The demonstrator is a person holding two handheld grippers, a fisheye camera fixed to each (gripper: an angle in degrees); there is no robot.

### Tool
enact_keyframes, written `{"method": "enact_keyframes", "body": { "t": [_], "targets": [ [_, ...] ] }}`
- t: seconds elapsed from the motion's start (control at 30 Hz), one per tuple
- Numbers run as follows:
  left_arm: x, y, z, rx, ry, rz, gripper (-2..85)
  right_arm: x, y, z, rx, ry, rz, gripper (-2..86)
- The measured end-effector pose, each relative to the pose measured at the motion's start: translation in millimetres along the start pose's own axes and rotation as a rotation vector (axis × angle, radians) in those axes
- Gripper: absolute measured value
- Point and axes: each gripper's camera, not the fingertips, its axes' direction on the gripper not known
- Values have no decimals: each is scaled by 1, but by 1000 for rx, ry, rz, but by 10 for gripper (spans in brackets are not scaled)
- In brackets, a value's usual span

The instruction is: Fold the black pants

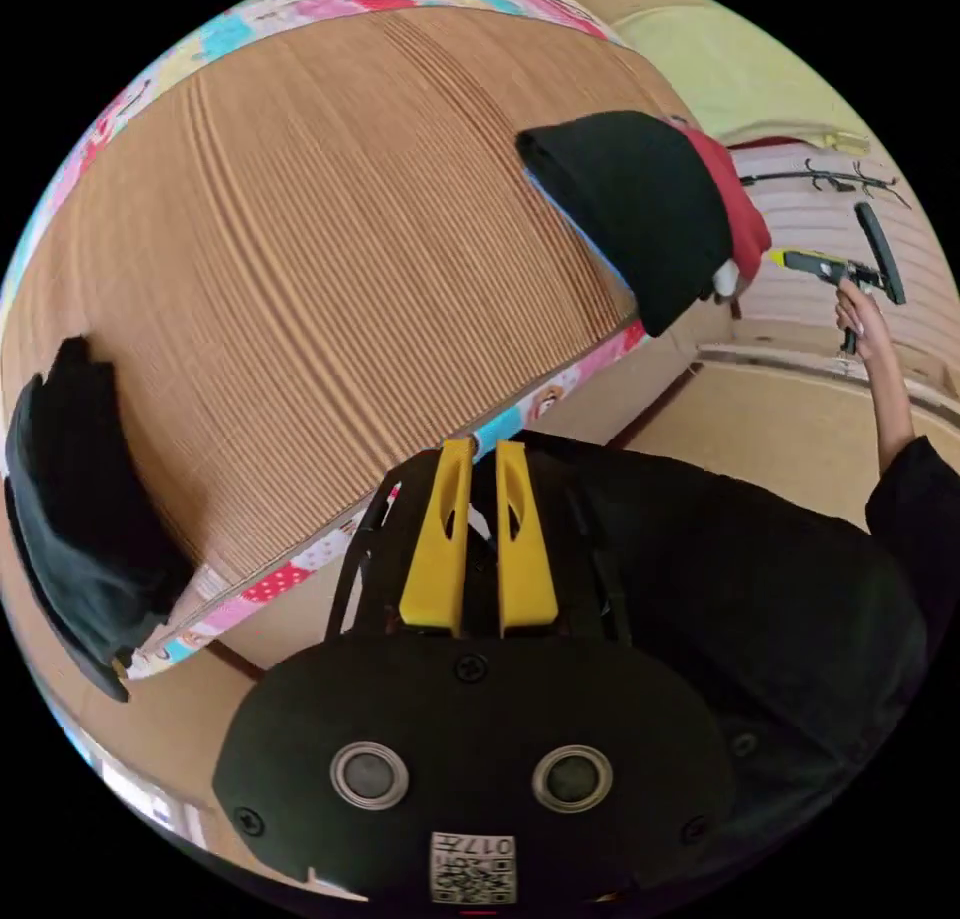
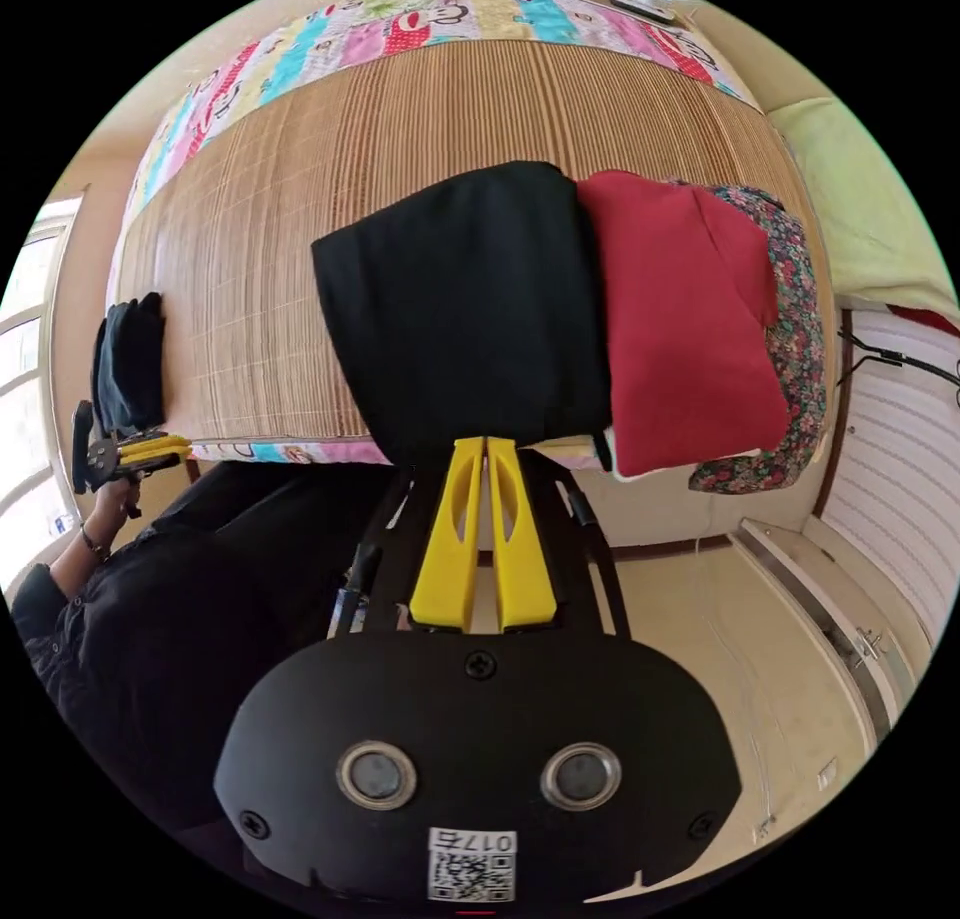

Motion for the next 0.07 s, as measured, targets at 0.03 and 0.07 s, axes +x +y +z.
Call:
{"method": "enact_keyframes", "body": {
  "t": [0.03, 0.07],
  "targets": [
    [-36, 24, -23, 75, -76, -123, 58, -20, 4, 6, 25, -50, -9, 11],
    [-67, 47, -47, 146, -136, -227, 62, -29, 5, 8, 36, -76, -13, 10]
  ]
}}
